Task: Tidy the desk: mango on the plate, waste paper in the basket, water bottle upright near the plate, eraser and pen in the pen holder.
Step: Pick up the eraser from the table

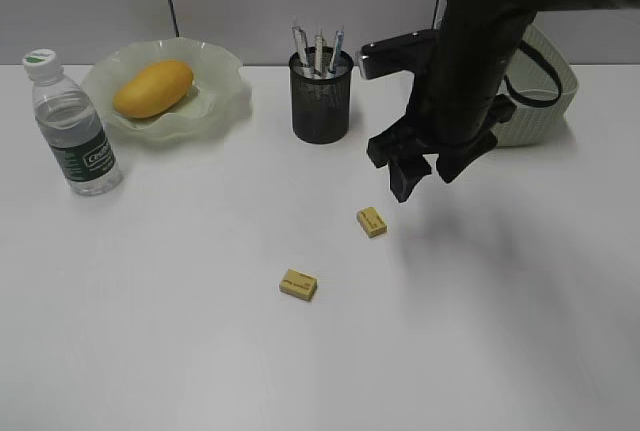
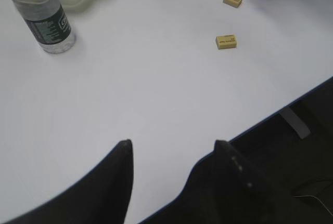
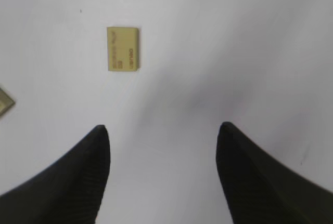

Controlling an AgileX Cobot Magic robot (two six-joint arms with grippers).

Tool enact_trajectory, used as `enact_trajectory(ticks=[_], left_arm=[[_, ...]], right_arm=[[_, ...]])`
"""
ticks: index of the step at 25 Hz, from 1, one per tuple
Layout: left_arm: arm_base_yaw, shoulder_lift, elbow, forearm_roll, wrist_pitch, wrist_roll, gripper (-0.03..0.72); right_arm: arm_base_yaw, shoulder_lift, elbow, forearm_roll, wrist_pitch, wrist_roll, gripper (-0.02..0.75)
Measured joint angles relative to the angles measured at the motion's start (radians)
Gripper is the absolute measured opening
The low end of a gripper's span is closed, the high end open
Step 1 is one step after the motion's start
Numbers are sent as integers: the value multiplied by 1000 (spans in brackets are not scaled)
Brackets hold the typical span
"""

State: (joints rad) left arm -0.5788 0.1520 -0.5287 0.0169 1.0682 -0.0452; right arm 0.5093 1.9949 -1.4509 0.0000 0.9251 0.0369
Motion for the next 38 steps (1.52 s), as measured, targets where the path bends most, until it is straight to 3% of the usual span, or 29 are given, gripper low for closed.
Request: enact_trajectory(ticks=[19,26,33,38], left_arm=[[0,0,0,0,0,0,382],[0,0,0,0,0,0,382],[0,0,0,0,0,0,382],[0,0,0,0,0,0,382]], right_arm=[[73,240,-119,9,-88,8,498],[73,292,-179,9,-66,16,419],[73,310,-190,-14,-6,45,223],[73,320,-242,-41,41,46,221]])
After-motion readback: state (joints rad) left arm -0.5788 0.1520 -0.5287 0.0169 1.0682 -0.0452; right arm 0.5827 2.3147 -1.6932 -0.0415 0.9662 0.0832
